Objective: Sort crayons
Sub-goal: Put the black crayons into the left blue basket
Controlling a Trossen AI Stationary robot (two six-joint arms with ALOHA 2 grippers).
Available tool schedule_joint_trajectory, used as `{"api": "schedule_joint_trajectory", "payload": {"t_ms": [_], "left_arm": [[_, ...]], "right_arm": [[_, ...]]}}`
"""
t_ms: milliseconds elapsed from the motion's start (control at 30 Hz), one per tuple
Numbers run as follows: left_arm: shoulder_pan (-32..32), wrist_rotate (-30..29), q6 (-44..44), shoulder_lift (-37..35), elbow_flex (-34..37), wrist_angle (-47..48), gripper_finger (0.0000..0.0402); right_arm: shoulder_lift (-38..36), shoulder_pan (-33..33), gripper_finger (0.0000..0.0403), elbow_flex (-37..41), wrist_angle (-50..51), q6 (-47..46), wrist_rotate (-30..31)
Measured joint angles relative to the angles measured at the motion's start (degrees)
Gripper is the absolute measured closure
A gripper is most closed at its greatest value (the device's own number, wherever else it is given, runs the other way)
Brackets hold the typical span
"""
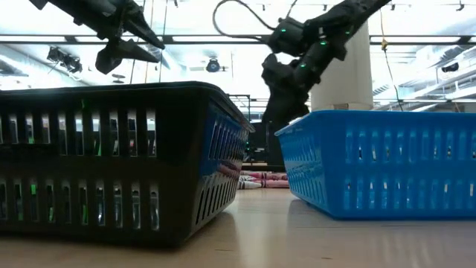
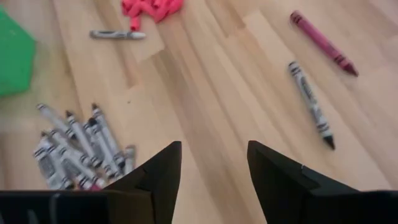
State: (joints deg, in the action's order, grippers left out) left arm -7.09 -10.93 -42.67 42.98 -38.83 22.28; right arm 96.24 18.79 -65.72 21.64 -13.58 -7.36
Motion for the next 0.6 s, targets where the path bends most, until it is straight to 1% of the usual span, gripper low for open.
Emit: {"api": "schedule_joint_trajectory", "payload": {"t_ms": [133,200,267,367,500,600], "left_arm": [[0.02,0.34,-0.01,0.0,0.0,5.94,0.0246],[0.02,0.32,0.0,0.03,0.0,8.89,0.0246],[0.02,-0.18,0.92,0.26,0.0,11.0,0.0246],[0.03,-3.55,2.83,0.91,0.0,13.15,0.0246],[0.02,-10.41,4.89,2.11,0.0,13.41,0.0246],[0.02,-13.19,4.98,2.76,0.0,13.51,0.0246]], "right_arm": [[5.72,0.02,0.0216,-7.44,5.19,1.61,6.05],[8.03,0.89,0.0217,-9.83,5.33,1.79,5.63],[10.02,1.73,0.0217,-11.62,5.1,4.12,4.53],[12.24,2.84,0.0217,-12.85,5.17,10.44,4.95],[15.06,4.63,0.0218,-12.98,6.57,17.08,3.71],[17.14,5.46,0.0218,-12.98,7.01,24.0,3.9]]}}
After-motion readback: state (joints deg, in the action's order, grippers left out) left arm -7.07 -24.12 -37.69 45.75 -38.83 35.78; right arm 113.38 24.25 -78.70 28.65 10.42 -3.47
